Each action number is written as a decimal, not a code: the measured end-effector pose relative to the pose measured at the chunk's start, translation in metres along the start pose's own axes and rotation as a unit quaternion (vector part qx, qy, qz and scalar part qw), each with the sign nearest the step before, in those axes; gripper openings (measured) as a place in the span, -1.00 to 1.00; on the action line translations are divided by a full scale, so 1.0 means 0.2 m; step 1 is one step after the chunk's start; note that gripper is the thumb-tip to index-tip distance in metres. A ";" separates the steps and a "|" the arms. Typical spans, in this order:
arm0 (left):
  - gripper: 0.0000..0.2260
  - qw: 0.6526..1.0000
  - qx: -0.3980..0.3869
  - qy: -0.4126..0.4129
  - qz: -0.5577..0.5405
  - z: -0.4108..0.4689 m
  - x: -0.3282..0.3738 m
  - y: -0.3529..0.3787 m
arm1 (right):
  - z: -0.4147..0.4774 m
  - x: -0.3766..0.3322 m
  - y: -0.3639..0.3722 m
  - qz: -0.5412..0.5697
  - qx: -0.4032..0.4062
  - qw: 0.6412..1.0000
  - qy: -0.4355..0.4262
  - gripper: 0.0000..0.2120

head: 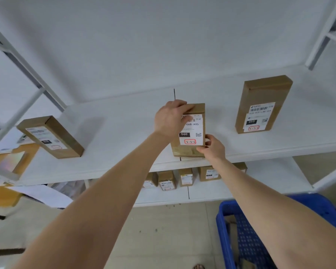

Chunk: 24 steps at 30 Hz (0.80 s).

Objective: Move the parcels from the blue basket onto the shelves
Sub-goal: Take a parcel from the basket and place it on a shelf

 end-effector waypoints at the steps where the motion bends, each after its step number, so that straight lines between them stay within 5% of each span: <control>1: -0.68 1.000 0.021 0.015 0.002 -0.01 0.00 0.00 | 0.01 0.00 0.01 0.004 -0.001 1.000 0.000 -0.50; 7: -0.74 0.992 0.120 0.039 0.011 -0.06 -0.01 0.00 | 0.03 0.01 0.04 -0.022 -0.005 1.000 -0.010 -0.53; 11: -0.76 0.994 0.110 0.001 0.030 -0.08 0.02 -0.02 | 0.03 -0.01 0.05 -0.067 -0.015 0.998 -0.011 -0.54; 15: -0.74 0.998 0.038 -0.049 0.032 -0.10 0.04 -0.04 | -0.01 -0.11 -0.06 -0.111 0.027 0.993 -0.039 -0.24; 19: -0.64 0.998 -0.013 -0.062 0.015 -0.14 0.02 -0.04 | -0.13 -0.40 -0.25 -0.286 0.125 0.927 -0.207 -0.23; 22: -0.47 0.998 -0.027 -0.058 0.010 -0.16 0.03 -0.05 | -0.17 -0.56 -0.21 -0.414 0.087 0.860 -0.284 -0.33; 24: -0.42 0.997 -0.034 -0.063 0.010 -0.17 0.02 -0.04 | -0.16 -0.60 -0.17 -0.443 0.062 0.846 -0.290 -0.43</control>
Point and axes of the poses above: each hand's wrist, its own z-axis towards the middle knuckle, its own y-axis out of the palm, x = y × z, the point moved 6 cm from there along z, towards the middle knuckle, and after that the axes turned 5 degrees about -x, right-handed, at the moved point
